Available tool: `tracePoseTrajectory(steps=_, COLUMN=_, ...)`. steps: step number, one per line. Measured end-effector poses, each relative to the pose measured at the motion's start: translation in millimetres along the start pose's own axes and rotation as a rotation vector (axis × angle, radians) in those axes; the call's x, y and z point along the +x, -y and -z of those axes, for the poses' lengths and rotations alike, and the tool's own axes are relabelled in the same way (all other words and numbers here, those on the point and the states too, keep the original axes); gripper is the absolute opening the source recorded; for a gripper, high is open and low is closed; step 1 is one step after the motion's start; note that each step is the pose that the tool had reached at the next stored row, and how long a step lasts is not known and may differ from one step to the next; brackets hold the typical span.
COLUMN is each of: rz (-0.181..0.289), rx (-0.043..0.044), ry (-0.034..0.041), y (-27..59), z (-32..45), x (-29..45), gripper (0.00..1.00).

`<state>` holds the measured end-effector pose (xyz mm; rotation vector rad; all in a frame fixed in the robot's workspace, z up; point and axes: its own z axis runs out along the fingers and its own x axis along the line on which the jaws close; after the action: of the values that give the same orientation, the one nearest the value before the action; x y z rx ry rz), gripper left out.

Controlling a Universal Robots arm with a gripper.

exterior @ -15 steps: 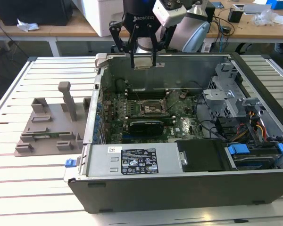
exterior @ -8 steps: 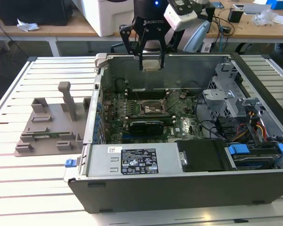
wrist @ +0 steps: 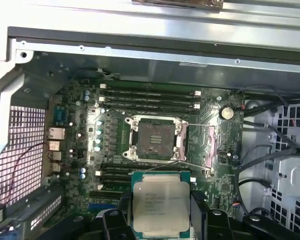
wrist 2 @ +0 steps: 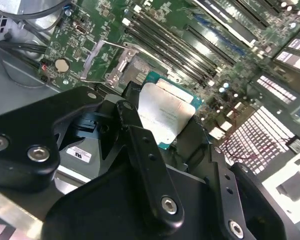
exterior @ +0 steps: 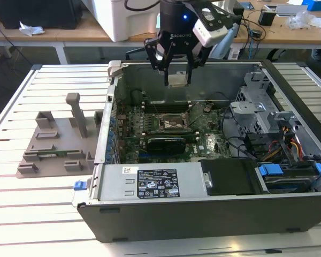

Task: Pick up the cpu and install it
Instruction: 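Pick up the cpu and move it towards the insertion slot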

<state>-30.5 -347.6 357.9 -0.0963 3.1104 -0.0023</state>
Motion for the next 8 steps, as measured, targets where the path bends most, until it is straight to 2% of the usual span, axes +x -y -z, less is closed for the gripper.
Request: tracePoseTrajectory(steps=8, rz=0.000, rx=-0.0001, ry=0.0000, y=-1.6, z=-18.4, x=-12.6, gripper=0.54)
